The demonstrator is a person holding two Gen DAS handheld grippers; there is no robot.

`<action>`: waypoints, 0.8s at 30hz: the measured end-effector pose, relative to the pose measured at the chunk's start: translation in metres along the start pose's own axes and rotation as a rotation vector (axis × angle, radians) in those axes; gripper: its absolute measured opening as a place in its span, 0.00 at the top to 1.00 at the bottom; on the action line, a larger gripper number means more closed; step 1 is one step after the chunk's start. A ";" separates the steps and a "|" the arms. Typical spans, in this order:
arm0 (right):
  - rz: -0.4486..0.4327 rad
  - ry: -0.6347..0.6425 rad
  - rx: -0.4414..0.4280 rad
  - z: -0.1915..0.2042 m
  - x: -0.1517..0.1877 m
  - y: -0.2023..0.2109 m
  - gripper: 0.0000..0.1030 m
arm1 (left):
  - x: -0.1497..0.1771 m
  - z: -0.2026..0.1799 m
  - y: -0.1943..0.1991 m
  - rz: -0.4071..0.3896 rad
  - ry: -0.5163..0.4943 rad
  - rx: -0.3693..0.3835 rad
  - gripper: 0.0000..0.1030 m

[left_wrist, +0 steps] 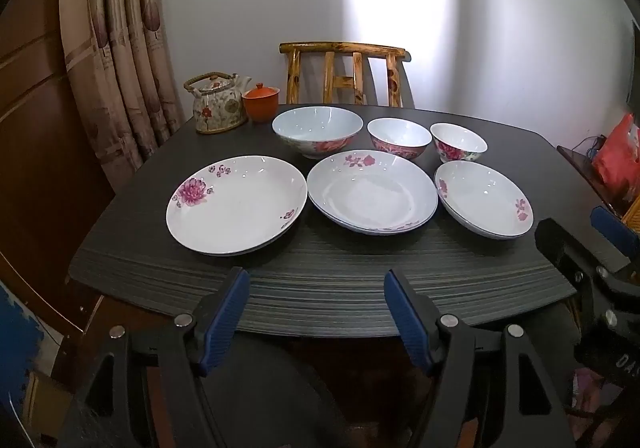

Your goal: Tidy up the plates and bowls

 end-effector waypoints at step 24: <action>0.174 -0.065 -0.314 0.021 -0.022 -0.041 0.00 | -0.021 0.053 -0.035 0.094 0.054 -0.104 0.31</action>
Point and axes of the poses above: each gripper's, at about its wrist camera, not at the fingertips, and y roughly against the way its jaws point, z to its left, x to its underside, the point moved 6 cm from there along -y, roughly the way its jaws point, and after that the axes turned 1 degree about y, right-handed, at the moved point
